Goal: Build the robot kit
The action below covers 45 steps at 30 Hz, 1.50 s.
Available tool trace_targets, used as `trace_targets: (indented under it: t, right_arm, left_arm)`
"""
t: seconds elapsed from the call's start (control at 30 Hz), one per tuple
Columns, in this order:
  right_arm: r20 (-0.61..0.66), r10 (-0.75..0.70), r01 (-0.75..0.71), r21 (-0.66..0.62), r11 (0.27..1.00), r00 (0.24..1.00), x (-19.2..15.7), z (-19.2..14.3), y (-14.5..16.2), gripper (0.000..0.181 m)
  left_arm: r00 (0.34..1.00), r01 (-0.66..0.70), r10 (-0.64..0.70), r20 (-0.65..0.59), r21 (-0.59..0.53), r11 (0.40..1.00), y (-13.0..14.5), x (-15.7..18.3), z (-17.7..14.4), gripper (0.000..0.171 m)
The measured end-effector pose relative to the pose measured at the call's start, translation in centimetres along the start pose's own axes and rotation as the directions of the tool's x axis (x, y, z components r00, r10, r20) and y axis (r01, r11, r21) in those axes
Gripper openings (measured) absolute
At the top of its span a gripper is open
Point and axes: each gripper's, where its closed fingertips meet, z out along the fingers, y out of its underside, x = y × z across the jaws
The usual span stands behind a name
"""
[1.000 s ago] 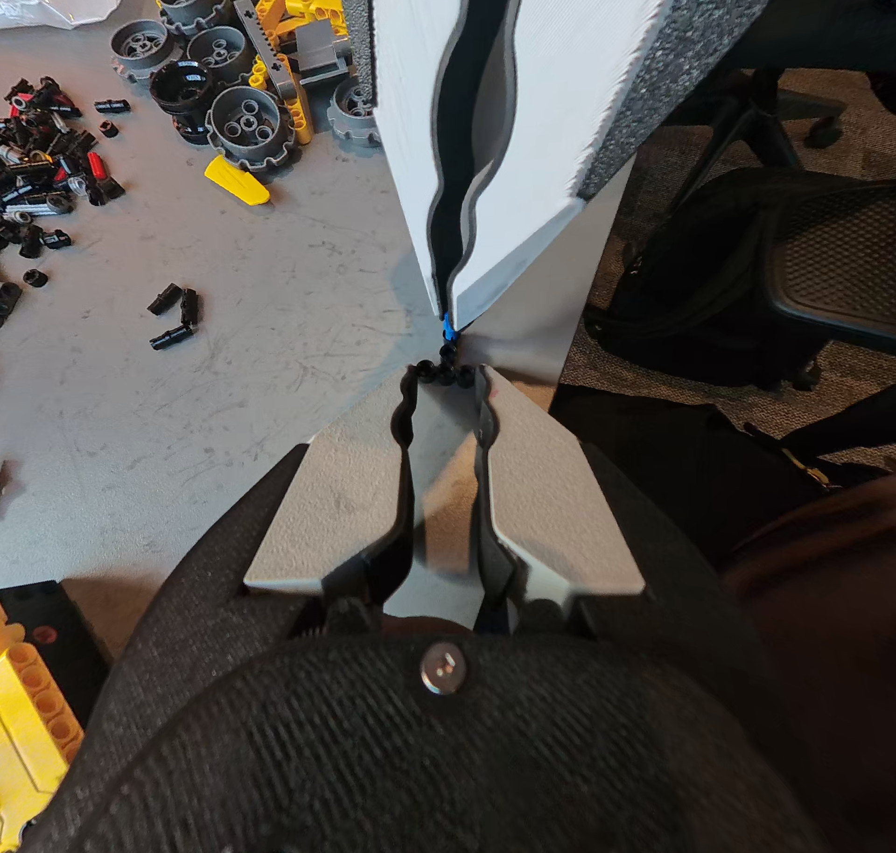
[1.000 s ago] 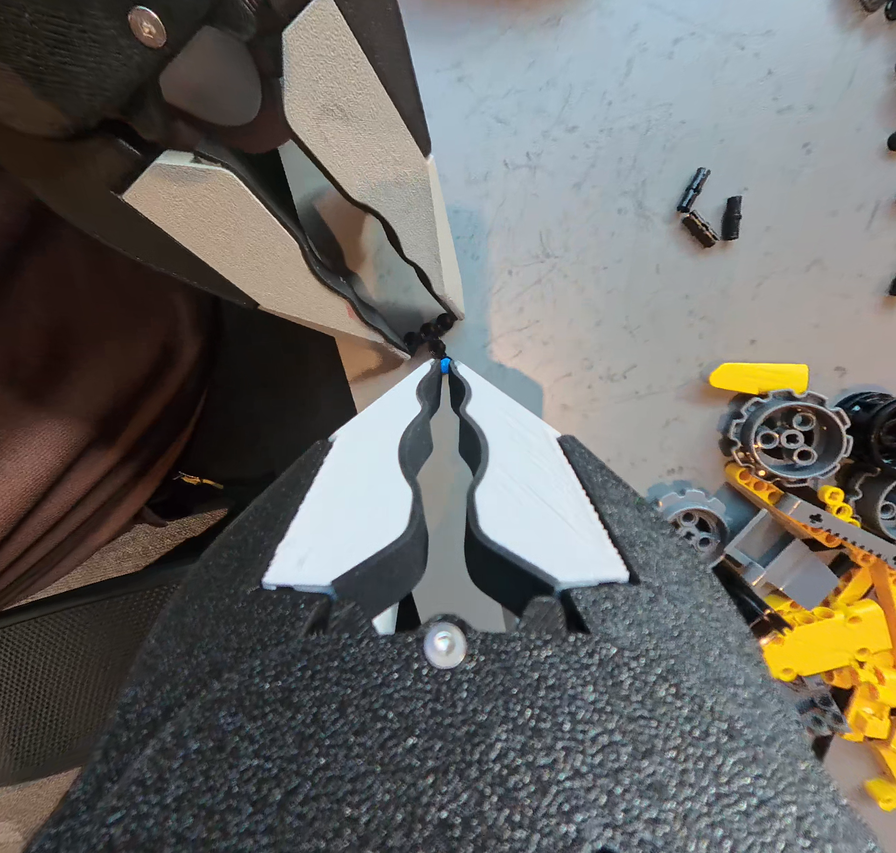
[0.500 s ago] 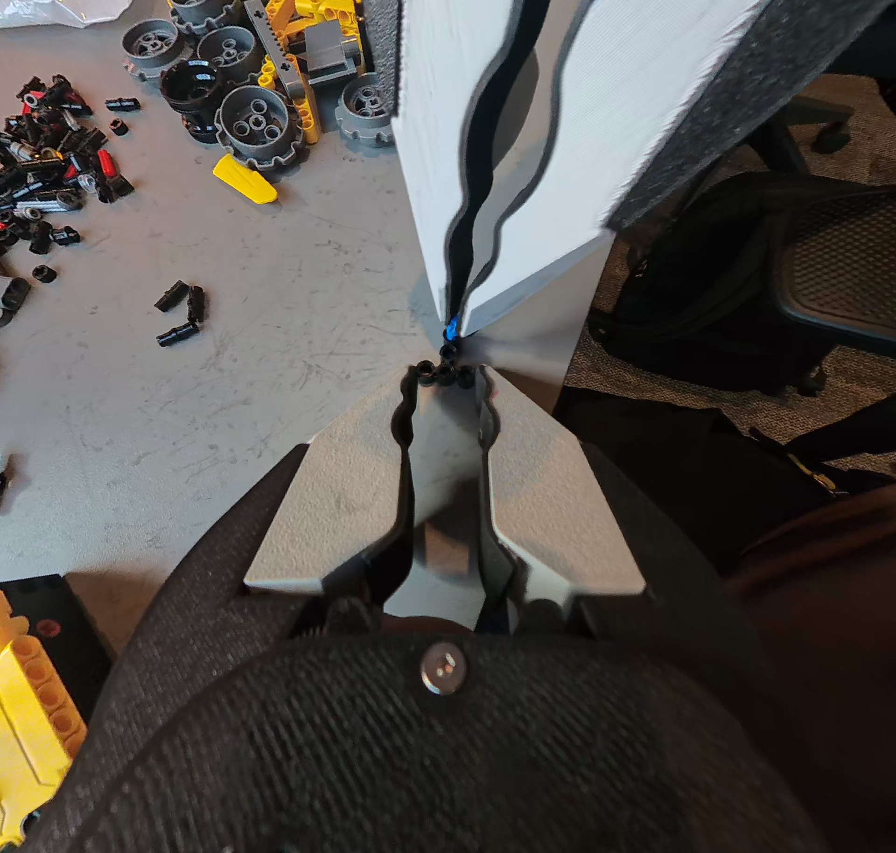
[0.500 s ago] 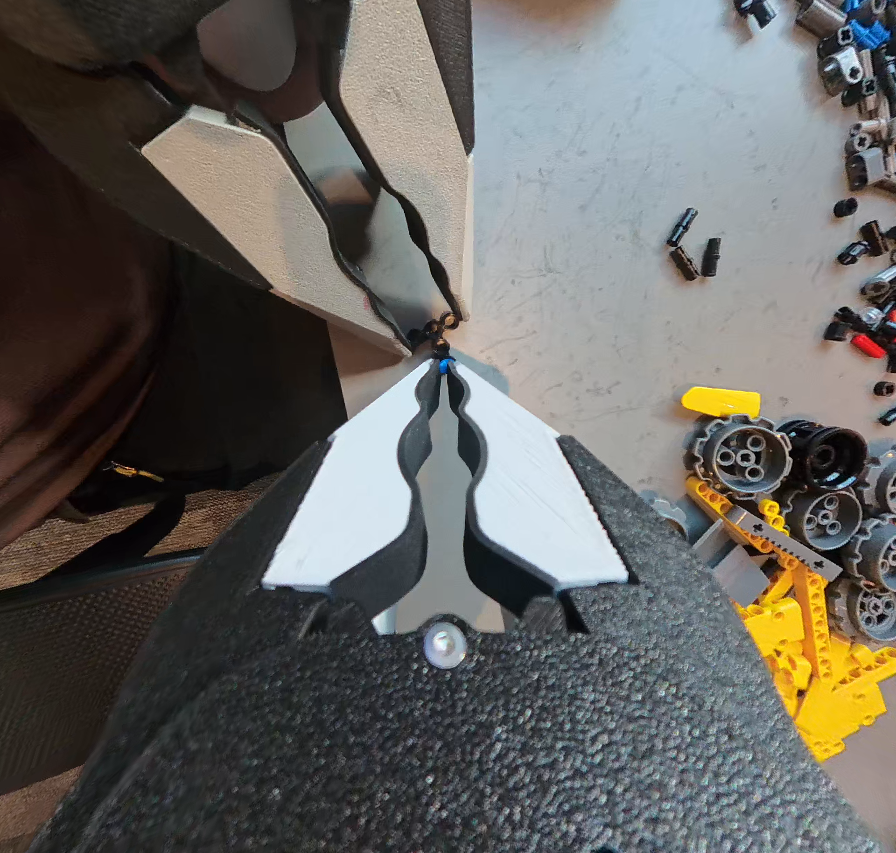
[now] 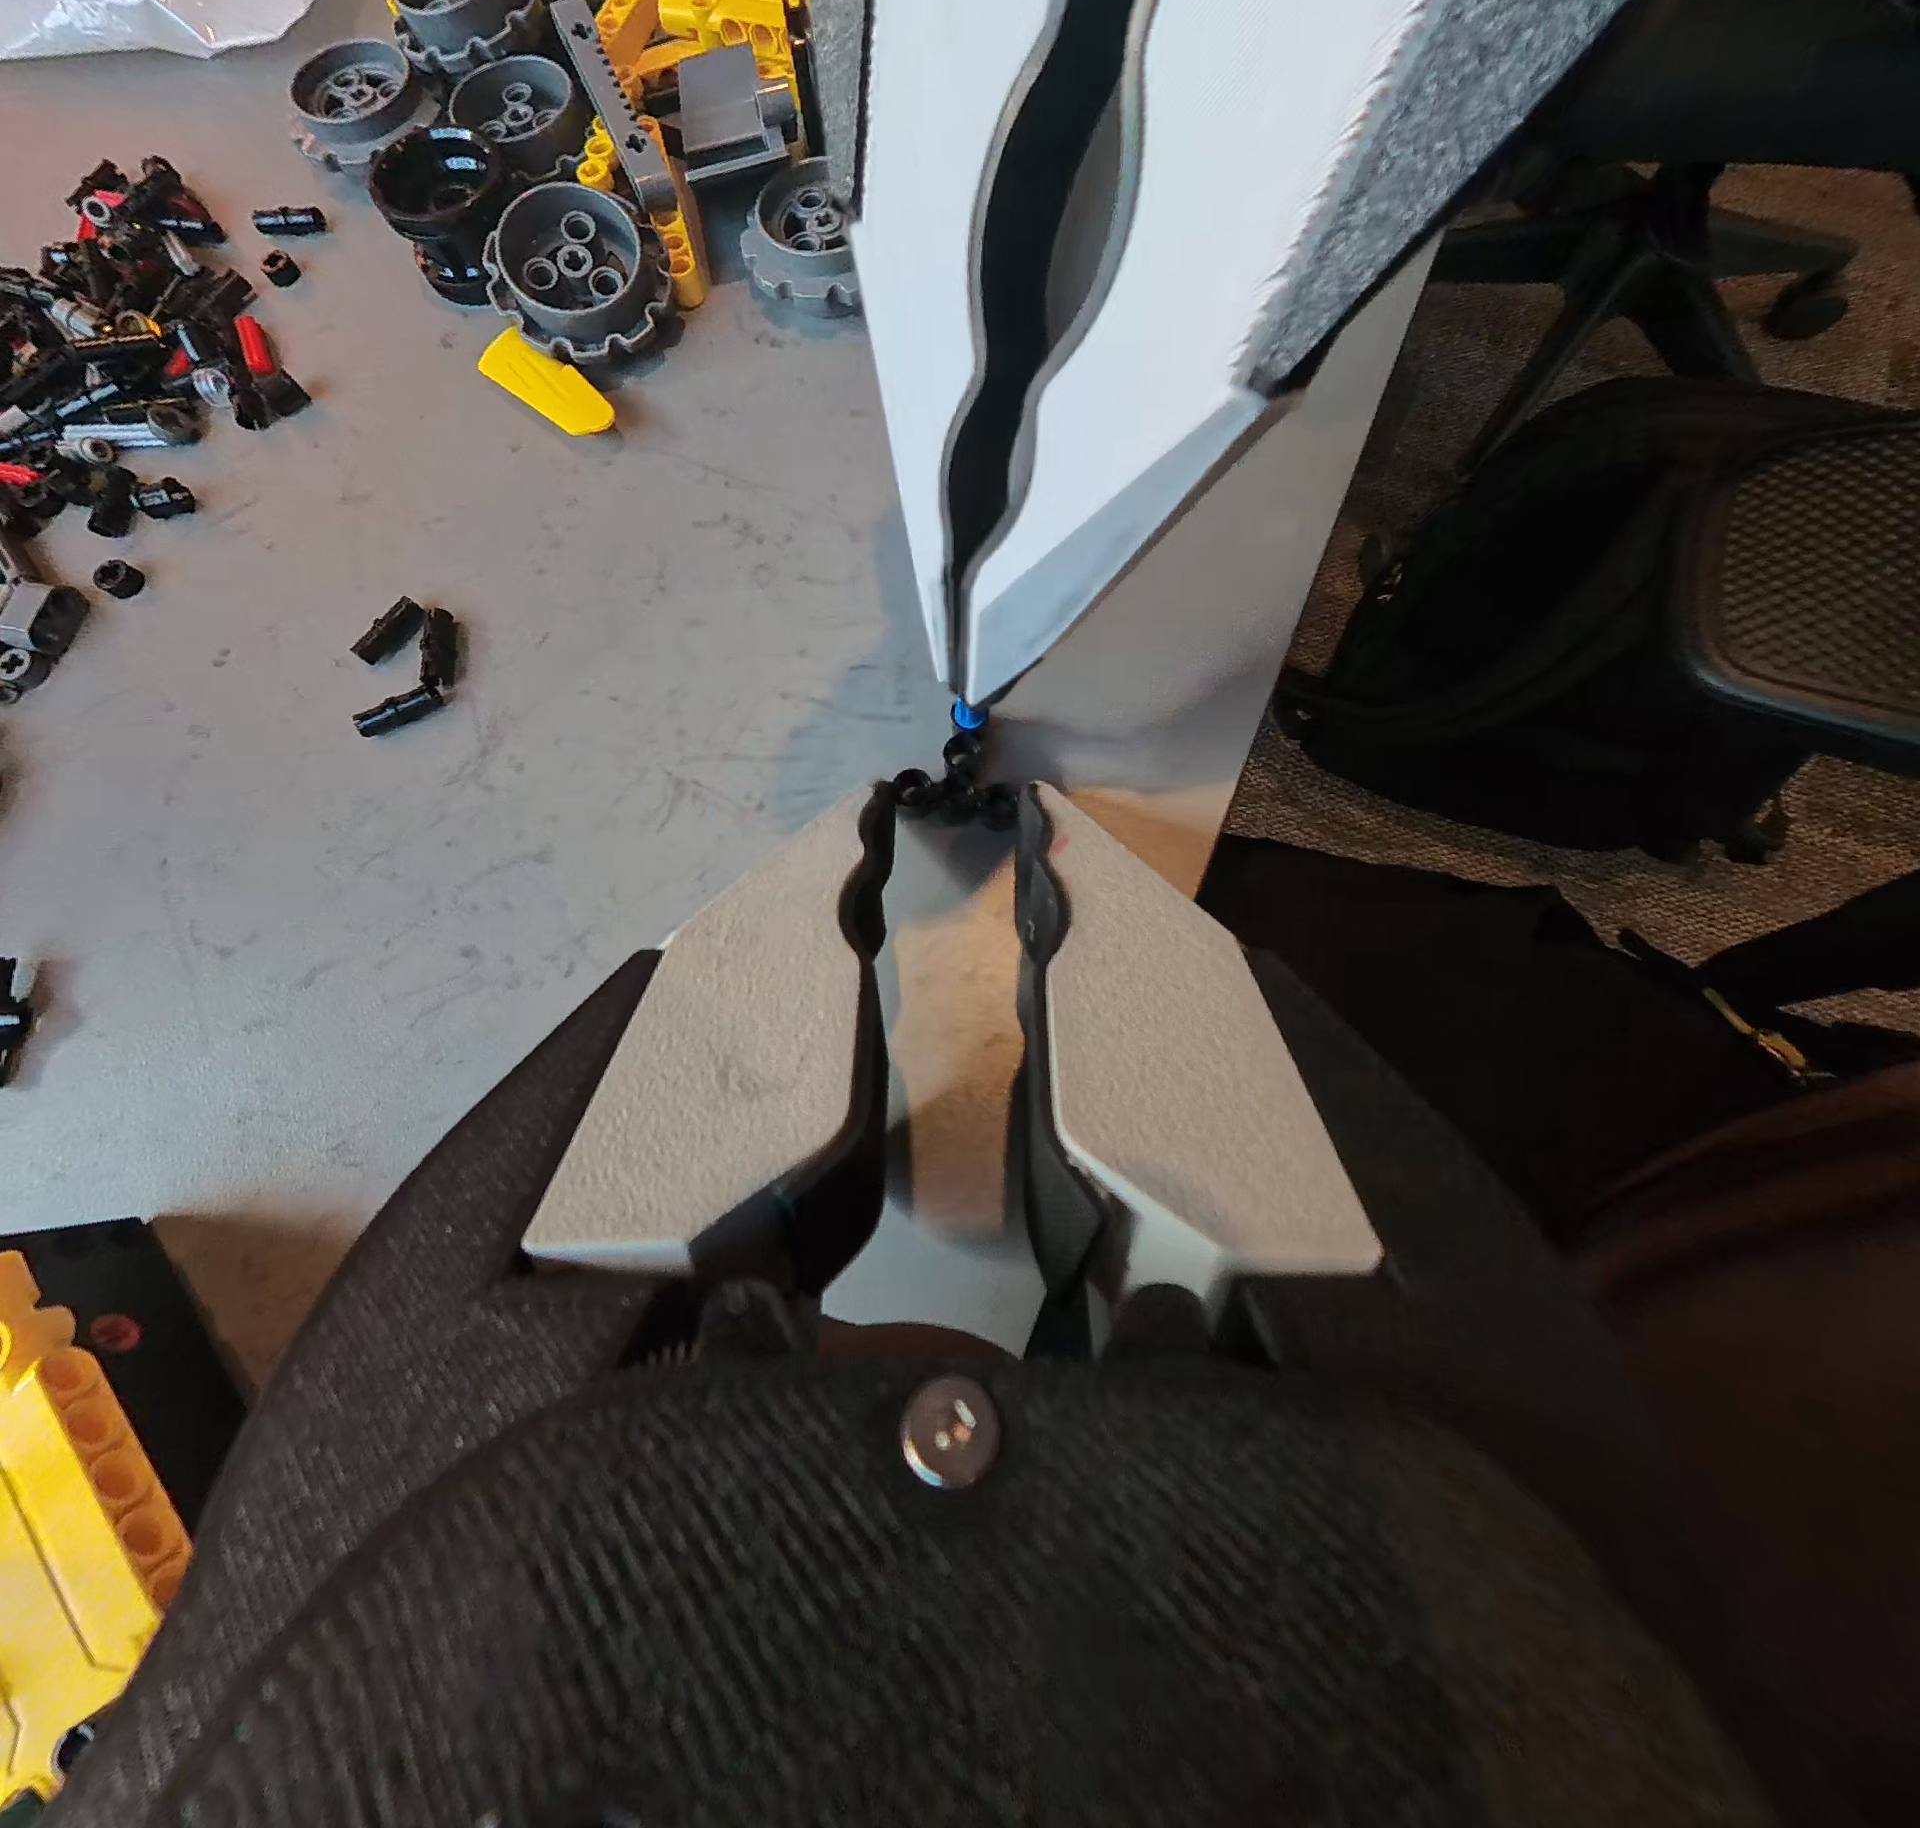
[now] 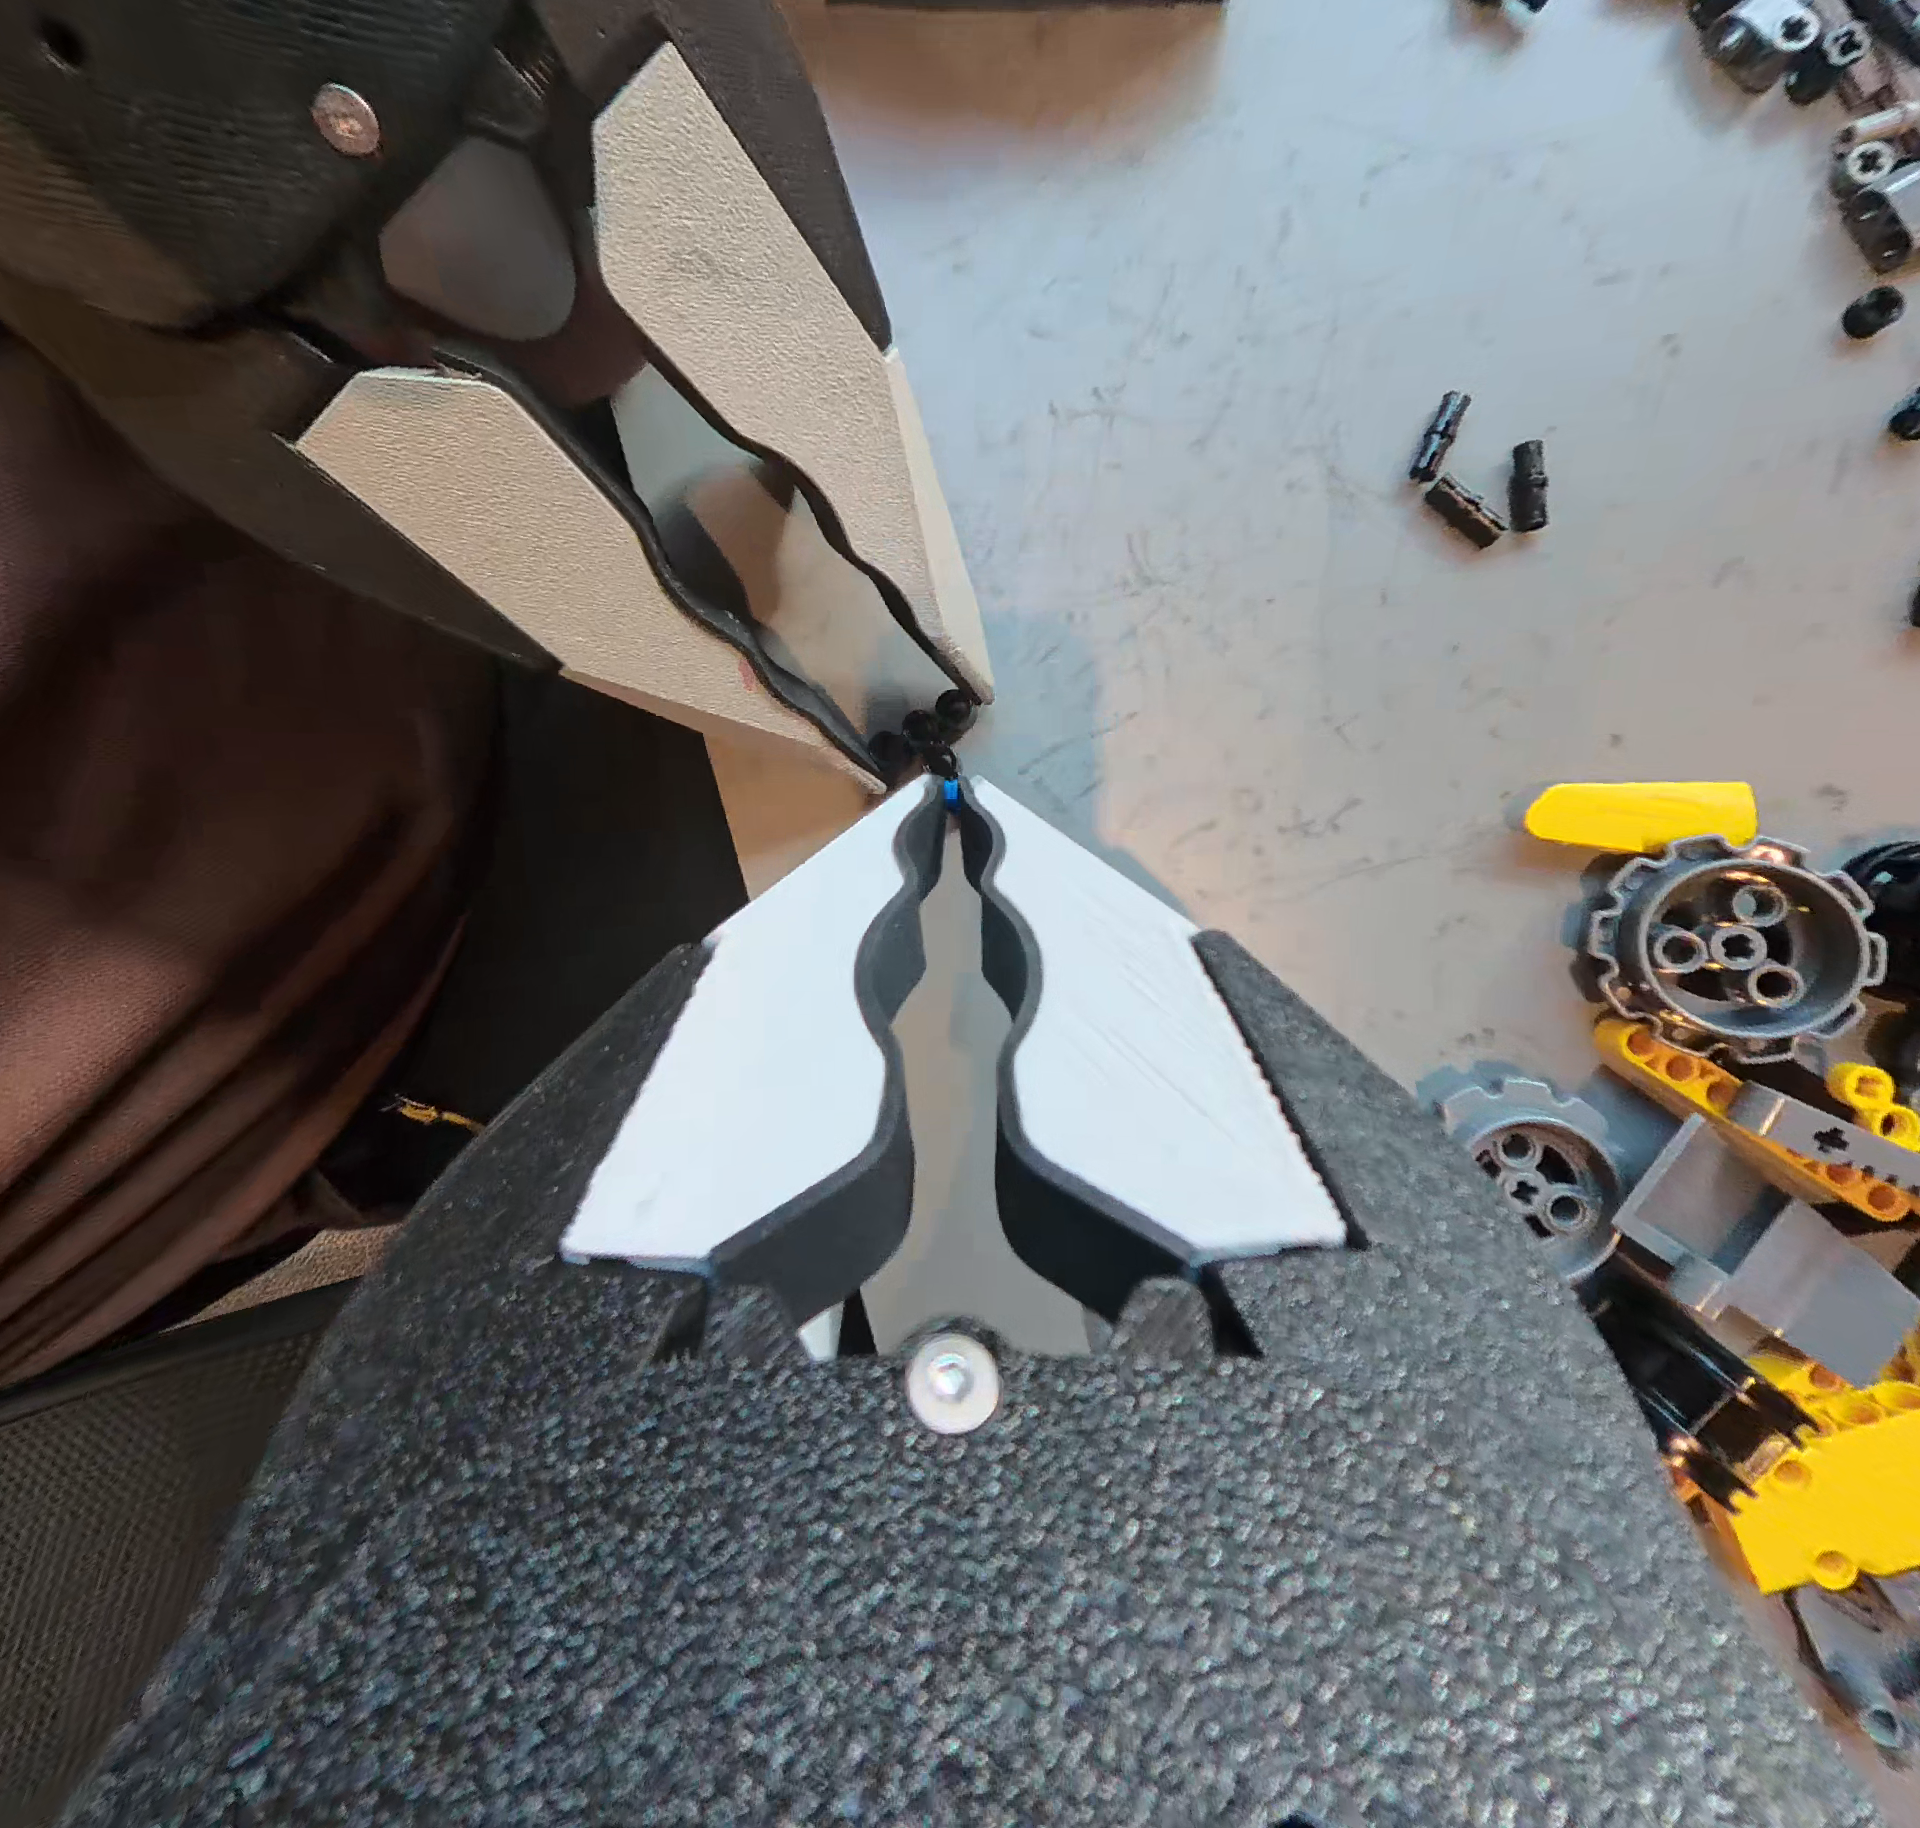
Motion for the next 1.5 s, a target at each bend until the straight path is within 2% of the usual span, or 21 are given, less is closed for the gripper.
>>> trace_targets:
  t: [0.17, 0.27, 0.4, 0.47, 0.57, 0.67, 0.77, 1.03, 1.33, 1.5]
  right_arm:
    - [-0.010, 0.020, -0.019, 0.049, 0.999, 1.000, 0.5, -0.5, -0.6, 0.000]
    - [0.004, 0.062, -0.062, 0.107, 0.992, 0.998, 0.6, -0.6, -0.8, 0.016]
    - [0.026, 0.118, -0.121, 0.232, 0.965, 0.993, 0.7, -1.8, -0.9, 0.021]
    - [0.073, 0.104, -0.122, 0.324, 0.938, 0.992, -0.1, -3.0, -1.5, 0.021]
    - [0.126, 0.046, -0.101, 0.478, 0.872, 0.991, -1.7, -5.5, -3.3, 0.020]
    - [0.175, -0.009, -0.098, 0.590, 0.801, 0.984, -3.1, -7.4, -5.6, 0.019]
    - [0.184, -0.060, -0.076, 0.654, 0.752, 0.981, -4.0, -8.5, -7.5, 0.012]
    - [0.203, -0.092, -0.082, 0.712, 0.697, 0.975, -4.5, -9.1, -9.4, 0.006]
    - [0.205, -0.106, -0.071, 0.701, 0.710, 0.973, -4.9, -8.4, -9.7, 0.011]
    - [0.208, -0.109, -0.068, 0.694, 0.717, 0.972, -4.8, -7.6, -10.0, 0.004]
  left_arm:
    - [1.000, 0.006, -0.006, -0.001, -0.003, 1.000, 0.0, 0.0, 0.0, 0.021]
    - [1.000, -0.003, 0.003, 0.023, 0.005, 1.000, -0.2, -0.2, -0.1, 0.021]
    - [0.998, -0.003, -0.003, 0.060, 0.109, 0.994, -1.7, -0.6, -1.3, 0.021]
    - [0.998, 0.048, -0.053, 0.019, 0.210, 0.977, -3.0, -0.5, -2.4, 0.021]
    - [0.971, 0.222, -0.160, -0.180, 0.412, 0.884, -5.6, 0.5, -5.3, 0.021]
    - [0.870, 0.456, -0.242, -0.430, 0.511, 0.729, -7.5, 1.0, -8.5, 0.021]
    - [0.790, 0.579, -0.278, -0.546, 0.515, 0.633, -7.8, 0.5, -9.9, 0.021]
    - [0.722, 0.666, -0.283, -0.631, 0.523, 0.532, -8.0, 0.7, -11.6, 0.021]
    - [0.721, 0.669, -0.277, -0.635, 0.535, 0.516, -7.9, 0.8, -11.9, 0.021]
    - [0.731, 0.662, -0.306, -0.609, 0.527, 0.532, -7.3, 0.1, -11.8, 0.021]
